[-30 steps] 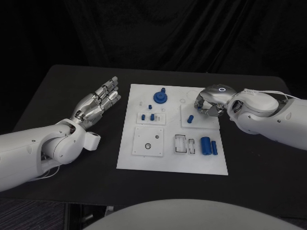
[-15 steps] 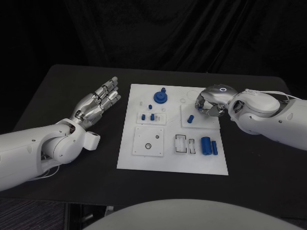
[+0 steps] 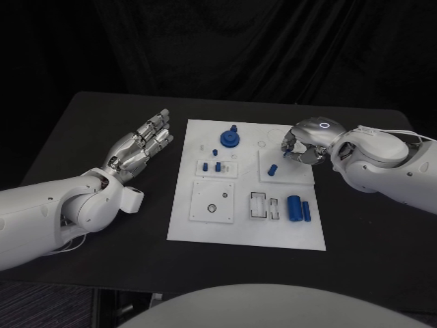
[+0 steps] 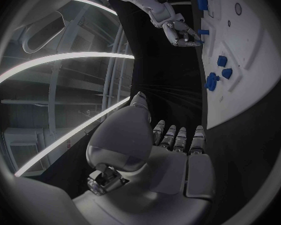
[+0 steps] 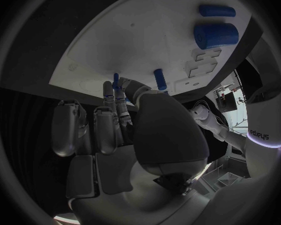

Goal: Assemble the parts on the task board

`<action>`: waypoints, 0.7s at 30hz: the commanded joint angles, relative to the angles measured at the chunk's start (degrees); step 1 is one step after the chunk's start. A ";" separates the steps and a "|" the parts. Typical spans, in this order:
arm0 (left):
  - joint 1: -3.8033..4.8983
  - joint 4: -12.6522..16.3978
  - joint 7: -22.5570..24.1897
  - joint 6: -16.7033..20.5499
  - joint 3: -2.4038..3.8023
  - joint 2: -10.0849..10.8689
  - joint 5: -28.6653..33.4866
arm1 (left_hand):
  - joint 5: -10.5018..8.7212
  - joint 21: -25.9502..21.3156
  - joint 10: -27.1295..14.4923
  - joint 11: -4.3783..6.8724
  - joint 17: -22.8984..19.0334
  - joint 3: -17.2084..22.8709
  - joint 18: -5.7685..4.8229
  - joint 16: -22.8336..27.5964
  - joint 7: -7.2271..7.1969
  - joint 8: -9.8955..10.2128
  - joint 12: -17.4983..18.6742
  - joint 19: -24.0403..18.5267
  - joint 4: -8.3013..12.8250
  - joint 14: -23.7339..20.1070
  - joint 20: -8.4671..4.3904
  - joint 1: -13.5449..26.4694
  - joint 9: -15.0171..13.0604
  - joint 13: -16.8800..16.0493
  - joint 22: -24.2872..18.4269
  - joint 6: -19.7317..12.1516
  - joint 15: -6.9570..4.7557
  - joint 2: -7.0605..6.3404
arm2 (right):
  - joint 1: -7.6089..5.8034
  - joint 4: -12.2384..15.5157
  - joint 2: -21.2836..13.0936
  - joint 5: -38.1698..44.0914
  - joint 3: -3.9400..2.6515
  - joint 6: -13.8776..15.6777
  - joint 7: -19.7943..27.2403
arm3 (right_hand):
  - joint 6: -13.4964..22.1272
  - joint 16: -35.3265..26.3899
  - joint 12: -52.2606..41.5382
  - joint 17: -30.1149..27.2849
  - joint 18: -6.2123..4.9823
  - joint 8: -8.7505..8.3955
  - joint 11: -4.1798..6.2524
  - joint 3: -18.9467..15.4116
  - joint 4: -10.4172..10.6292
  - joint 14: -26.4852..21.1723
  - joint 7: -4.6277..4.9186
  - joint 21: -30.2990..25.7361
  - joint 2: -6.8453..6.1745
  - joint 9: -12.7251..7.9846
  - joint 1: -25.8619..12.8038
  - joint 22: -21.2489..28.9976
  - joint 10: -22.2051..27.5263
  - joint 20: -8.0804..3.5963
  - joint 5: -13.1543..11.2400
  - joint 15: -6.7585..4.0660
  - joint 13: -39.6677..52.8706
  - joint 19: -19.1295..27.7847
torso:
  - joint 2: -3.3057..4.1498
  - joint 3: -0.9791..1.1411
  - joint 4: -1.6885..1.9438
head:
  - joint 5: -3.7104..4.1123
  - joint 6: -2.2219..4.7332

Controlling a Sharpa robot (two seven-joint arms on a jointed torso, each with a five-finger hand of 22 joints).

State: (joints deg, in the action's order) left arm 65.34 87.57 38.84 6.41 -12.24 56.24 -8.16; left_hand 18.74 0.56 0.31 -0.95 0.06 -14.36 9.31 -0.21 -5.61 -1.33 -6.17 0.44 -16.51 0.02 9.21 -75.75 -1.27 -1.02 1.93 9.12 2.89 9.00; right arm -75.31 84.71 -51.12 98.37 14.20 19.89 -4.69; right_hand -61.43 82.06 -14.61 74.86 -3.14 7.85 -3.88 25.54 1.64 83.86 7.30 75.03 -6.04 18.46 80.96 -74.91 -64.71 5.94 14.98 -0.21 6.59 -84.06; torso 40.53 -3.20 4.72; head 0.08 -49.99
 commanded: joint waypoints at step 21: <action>-0.07 -0.19 6.77 -1.99 0.04 -0.58 0.16 | 1.92 -0.07 0.00 -0.96 -0.06 -0.11 0.87 0.21 0.55 0.04 -0.09 0.03 0.10 -0.02 0.87 -1.25 -0.02 -0.03 0.10 -0.21 0.76 0.34 | -5.00 14.92 -1.39 0.23 -0.05 -1.45 -2.76 | -0.37 -0.35 0.44 -0.02 -0.23 0.13 0.29 -0.03 -0.60 2.58 -0.19 -0.04 -0.01 0.16 0.04 -10.64 -1.24 -0.60 -0.88 -0.55 0.06 -0.08 | 0.05 -0.08 0.10 | -1.34 -0.01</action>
State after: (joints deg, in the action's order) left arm 65.34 87.32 38.85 5.40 -12.24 55.76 -8.15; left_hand 20.46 0.56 0.29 -1.35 0.09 -14.36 9.32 -0.21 -5.40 -1.33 -6.16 0.45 -16.51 0.03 9.65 -76.47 -1.26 -1.01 1.96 8.91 3.30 9.26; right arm -80.40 98.99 -52.68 98.38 14.18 19.99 -6.26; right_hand -61.51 82.06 -14.37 74.81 -3.14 7.84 -3.58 25.39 1.47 84.06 7.21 75.03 -6.04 18.55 80.96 -74.90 -65.44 5.73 14.30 -0.41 6.54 -83.85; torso 40.59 -3.28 4.74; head -1.10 -49.99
